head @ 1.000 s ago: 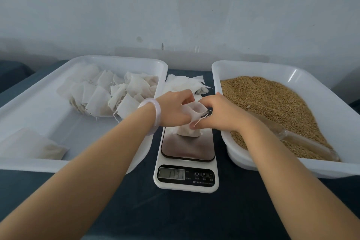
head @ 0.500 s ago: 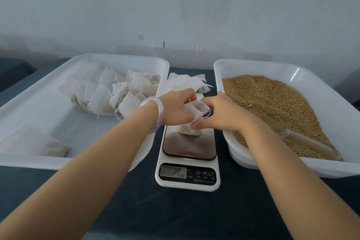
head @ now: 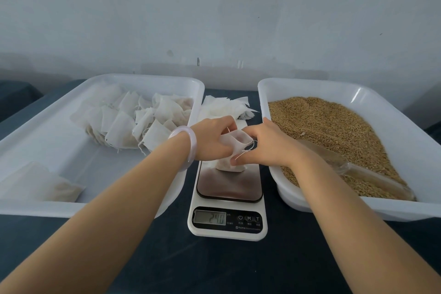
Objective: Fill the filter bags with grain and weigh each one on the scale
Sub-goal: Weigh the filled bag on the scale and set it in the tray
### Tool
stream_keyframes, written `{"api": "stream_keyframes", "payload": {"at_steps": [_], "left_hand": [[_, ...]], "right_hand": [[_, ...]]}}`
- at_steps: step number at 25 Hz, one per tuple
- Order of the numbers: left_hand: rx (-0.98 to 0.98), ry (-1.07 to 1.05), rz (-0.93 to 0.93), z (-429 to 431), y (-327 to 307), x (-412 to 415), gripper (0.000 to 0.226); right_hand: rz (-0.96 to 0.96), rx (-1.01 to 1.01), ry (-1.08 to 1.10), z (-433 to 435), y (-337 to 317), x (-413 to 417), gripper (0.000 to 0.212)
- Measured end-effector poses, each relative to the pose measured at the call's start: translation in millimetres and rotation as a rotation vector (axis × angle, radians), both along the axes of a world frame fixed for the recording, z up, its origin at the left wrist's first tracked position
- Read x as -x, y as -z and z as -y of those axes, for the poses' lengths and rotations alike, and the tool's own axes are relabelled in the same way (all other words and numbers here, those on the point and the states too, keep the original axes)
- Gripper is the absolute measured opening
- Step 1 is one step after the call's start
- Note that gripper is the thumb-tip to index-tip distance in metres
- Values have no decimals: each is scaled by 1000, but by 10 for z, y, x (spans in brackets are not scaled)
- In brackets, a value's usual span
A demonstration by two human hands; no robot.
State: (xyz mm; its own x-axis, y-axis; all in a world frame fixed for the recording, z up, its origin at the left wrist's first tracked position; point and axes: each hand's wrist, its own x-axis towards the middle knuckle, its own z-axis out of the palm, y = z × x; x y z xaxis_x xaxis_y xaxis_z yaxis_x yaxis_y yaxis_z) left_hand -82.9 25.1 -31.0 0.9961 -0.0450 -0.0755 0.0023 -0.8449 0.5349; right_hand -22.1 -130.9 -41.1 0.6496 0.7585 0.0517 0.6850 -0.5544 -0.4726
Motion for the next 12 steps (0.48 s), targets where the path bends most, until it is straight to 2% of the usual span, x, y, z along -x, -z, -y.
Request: {"api": "stream_keyframes", "payload": {"at_steps": [12], "left_hand": [[5, 16, 11, -5, 13, -12, 18]], "right_hand": [[-18, -7, 32, 1, 29, -21, 40]]}}
